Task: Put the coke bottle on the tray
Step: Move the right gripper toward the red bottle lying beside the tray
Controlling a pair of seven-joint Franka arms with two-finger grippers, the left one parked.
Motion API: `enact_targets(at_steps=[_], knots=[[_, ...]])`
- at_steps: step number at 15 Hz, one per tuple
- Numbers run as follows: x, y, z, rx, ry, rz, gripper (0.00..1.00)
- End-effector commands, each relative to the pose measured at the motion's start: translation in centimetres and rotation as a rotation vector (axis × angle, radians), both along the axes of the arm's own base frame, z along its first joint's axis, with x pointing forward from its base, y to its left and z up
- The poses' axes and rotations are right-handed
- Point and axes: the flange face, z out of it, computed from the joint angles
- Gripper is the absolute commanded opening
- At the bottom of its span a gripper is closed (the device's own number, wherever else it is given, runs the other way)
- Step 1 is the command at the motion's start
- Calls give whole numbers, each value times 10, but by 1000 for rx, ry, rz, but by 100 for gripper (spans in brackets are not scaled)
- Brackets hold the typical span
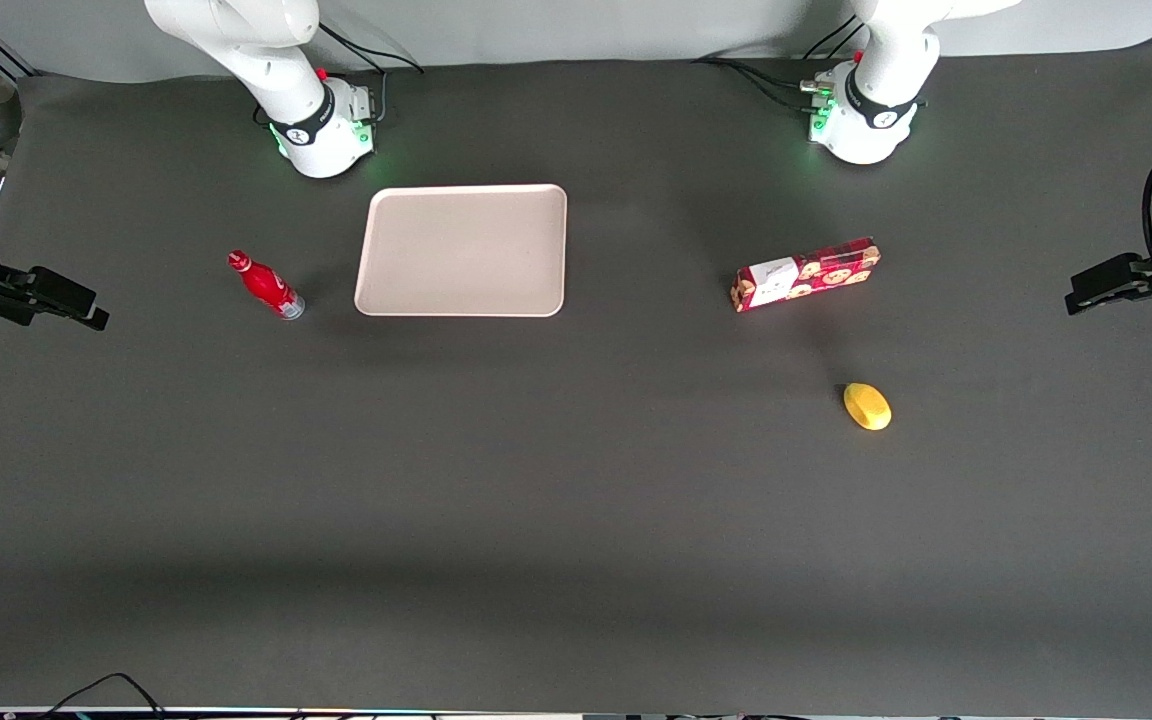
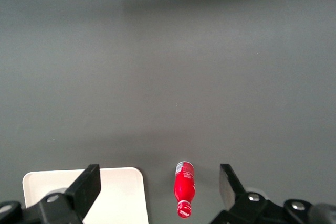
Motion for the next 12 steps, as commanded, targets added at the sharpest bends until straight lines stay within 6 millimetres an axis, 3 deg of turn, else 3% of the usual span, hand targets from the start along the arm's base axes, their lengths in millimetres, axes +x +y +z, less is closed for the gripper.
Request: enact_targets(at_steps=[1,5,12], knots=[[-6,0,4,3,-10,20,100],[-7,1,-5,2,7,19,100],[-50,4,-79,-36,117,49,100]])
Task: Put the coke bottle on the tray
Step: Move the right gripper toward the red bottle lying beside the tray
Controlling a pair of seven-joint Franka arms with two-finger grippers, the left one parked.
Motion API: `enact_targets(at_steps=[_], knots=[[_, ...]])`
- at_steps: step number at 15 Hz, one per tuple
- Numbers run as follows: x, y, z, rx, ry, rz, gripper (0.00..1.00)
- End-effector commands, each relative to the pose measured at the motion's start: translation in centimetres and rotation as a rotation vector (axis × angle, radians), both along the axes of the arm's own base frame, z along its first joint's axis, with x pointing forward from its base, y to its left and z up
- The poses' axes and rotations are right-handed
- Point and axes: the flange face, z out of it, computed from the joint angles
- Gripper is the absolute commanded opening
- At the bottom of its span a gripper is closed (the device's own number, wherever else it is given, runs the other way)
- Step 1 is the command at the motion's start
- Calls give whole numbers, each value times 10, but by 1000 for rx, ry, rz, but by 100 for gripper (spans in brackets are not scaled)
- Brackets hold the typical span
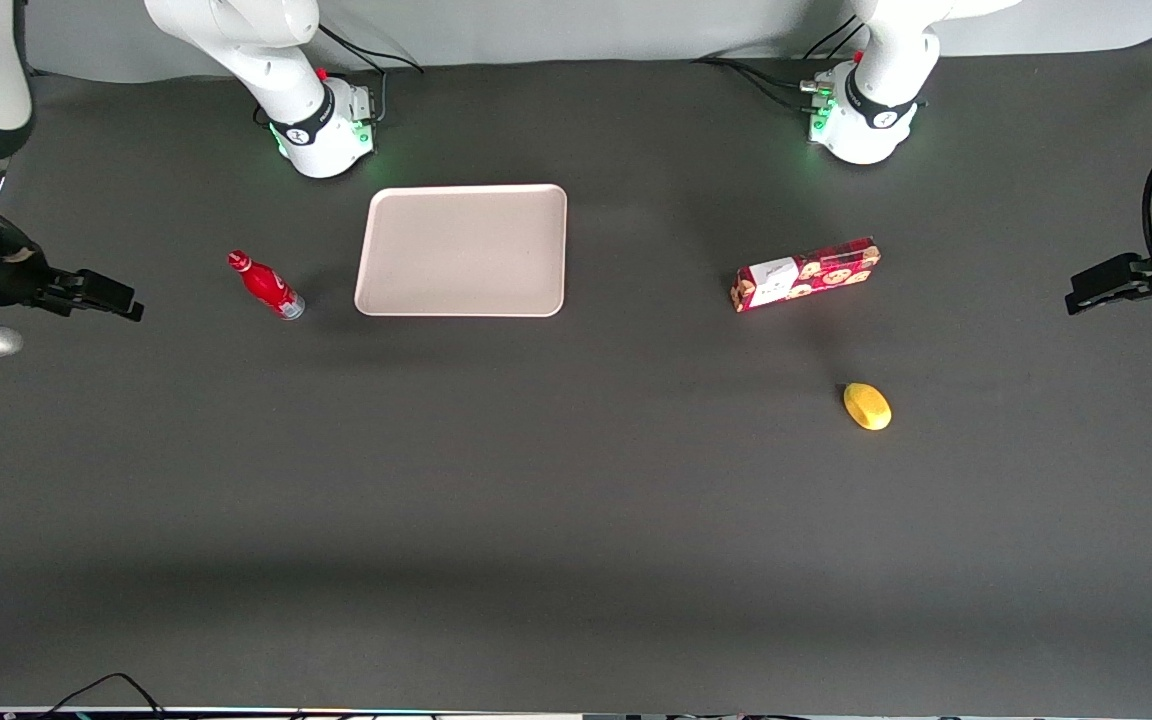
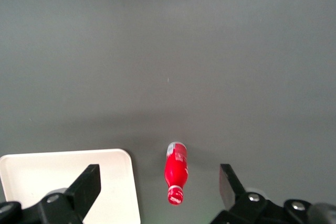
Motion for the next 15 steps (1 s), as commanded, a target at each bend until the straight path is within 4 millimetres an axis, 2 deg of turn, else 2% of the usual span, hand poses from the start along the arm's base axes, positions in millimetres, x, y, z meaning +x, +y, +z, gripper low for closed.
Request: enact_targets(at_steps=[1,4,6,10,15], knots=[[-40,7,-37,-14,28,51,100],[-70,11,-78,-37,29,68,100],[-81,15,-96,-52,61,89,100],[-117,19,-139,-54,41,123,100],[-142,24,-181,-85,29,160,100]])
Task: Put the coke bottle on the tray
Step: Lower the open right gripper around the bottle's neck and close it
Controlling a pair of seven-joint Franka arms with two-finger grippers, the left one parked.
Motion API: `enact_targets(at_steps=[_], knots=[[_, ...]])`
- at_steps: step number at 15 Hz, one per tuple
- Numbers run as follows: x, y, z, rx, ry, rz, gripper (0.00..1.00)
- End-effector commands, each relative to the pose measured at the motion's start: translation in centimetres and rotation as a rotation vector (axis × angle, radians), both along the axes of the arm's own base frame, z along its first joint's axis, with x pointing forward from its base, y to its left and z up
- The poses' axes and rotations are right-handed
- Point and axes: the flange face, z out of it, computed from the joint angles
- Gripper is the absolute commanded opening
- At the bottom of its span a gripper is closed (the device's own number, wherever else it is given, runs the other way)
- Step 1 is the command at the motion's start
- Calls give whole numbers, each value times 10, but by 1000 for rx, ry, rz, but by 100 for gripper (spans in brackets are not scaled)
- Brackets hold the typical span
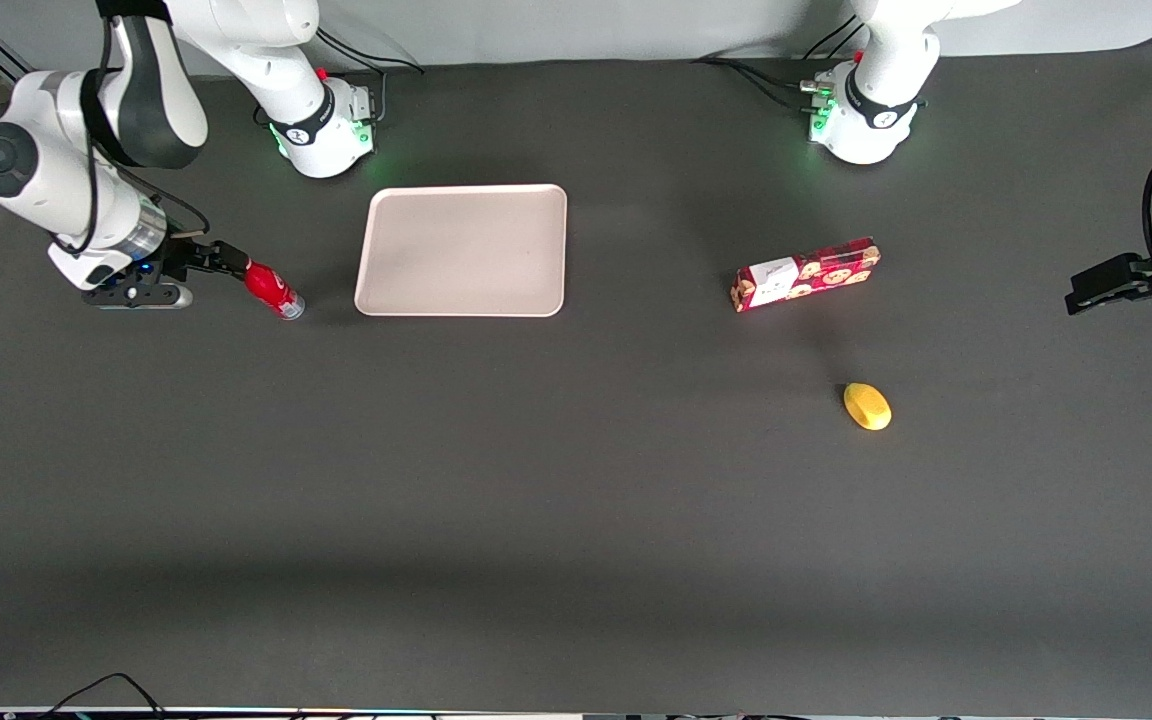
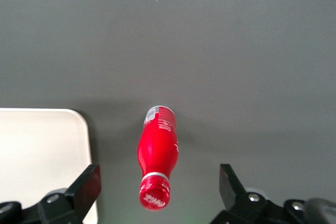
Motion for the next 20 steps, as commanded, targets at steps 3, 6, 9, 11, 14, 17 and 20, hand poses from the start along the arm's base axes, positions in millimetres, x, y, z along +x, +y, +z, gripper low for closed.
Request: enact_targets(at_steps=[3,6,9,11,14,17,20], knots=[[-31,6,-32,-20,-33,57,100],[-38,10,-43,-41,-13,88,100],[-43,10,-49,-54,-4,103,100],[-44,9,-50,-58,0,106,99],[-45,8,-51,-59,3,104,86],[-45,5,-53,-57,10,97,65],[-45,5,-54,-58,11,96,41]])
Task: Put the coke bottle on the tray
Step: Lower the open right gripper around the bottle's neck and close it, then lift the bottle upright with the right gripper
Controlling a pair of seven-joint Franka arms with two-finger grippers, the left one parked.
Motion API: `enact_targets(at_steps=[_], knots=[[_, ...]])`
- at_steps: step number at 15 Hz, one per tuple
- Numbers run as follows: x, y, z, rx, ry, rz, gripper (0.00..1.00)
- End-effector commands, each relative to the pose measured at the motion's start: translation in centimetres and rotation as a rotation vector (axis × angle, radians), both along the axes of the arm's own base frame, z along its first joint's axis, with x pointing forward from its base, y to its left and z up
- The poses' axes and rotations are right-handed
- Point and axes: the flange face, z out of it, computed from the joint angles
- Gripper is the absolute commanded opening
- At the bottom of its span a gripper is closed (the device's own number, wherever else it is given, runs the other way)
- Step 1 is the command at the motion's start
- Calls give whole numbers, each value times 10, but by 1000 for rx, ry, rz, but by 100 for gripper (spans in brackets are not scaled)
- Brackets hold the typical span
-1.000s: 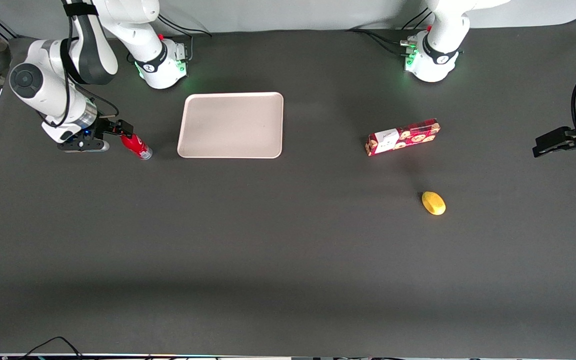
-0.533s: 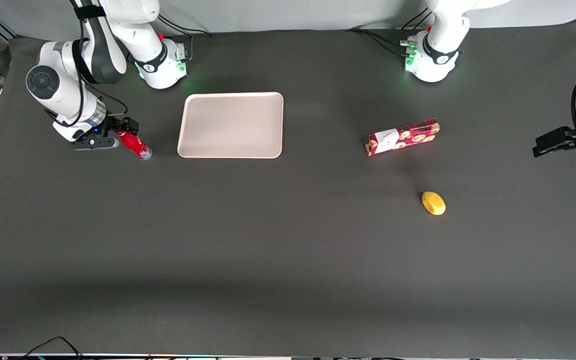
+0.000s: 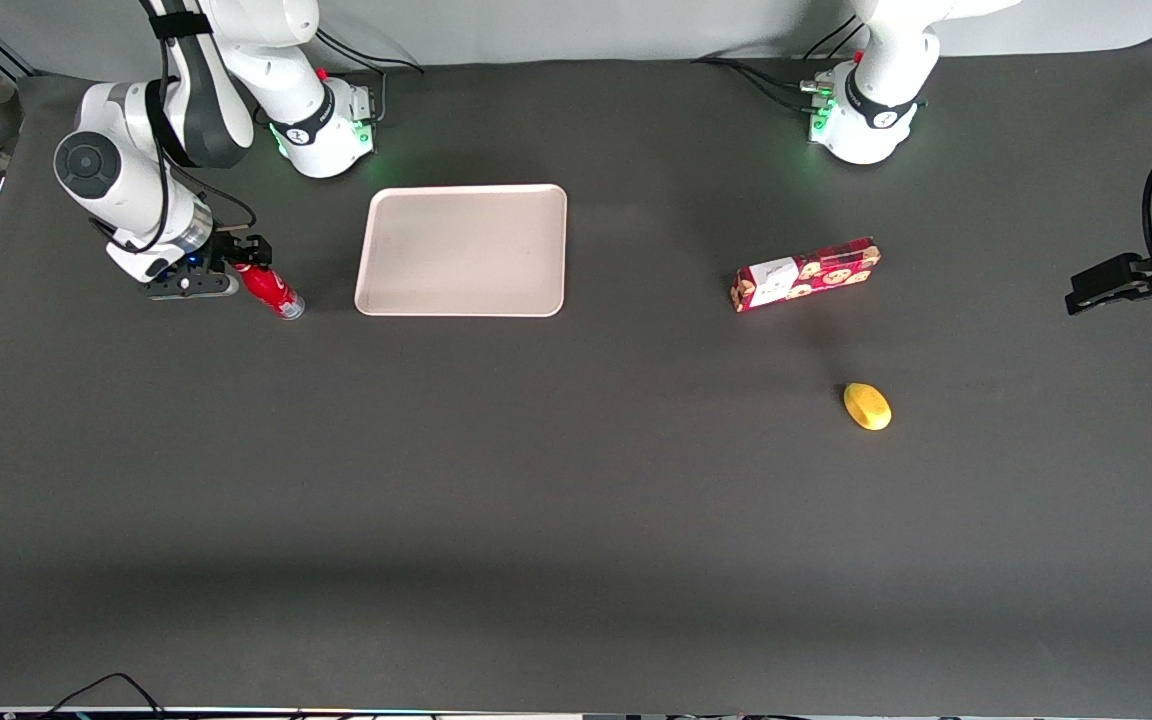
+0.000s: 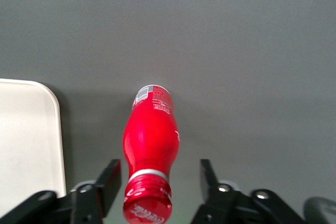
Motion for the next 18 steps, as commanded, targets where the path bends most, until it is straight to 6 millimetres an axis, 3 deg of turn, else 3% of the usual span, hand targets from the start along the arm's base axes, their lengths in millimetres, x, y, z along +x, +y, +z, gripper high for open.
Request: enact_targets(at_steps=[1,7,9,14,18], knots=[[-5,-4,1,-13,-15,23,36],[-2,-3,2,-13,-14,10,2],[8,-1,14,-17,-2,10,0],[44,0,84,-24,8,-11,0],[71,-1,167,-37,-25,-47,0]])
